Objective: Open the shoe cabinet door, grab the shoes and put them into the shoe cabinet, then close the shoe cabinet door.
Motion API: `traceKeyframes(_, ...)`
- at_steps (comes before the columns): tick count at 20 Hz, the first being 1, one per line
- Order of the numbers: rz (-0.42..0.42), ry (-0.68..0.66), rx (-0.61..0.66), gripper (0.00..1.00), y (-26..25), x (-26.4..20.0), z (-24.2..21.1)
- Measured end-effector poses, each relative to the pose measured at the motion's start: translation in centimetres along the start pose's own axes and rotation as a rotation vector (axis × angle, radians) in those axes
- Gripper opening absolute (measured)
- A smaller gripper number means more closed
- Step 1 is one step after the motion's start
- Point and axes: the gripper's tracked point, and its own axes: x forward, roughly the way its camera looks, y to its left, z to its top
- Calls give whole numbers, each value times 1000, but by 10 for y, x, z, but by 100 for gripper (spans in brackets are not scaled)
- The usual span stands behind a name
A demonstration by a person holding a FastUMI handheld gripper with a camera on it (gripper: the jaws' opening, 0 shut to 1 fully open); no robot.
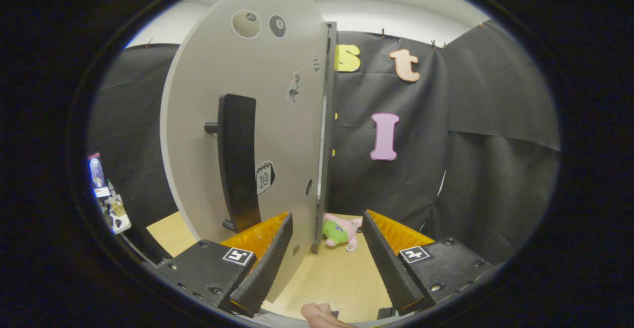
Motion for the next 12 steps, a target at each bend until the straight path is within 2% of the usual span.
traceKeyframes(4,22,-17,-31,93,32,9,4)
traceKeyframes(9,16,-26,9,93,50,30,6)
traceKeyframes(12,61,-26,43,93,67,42,5)
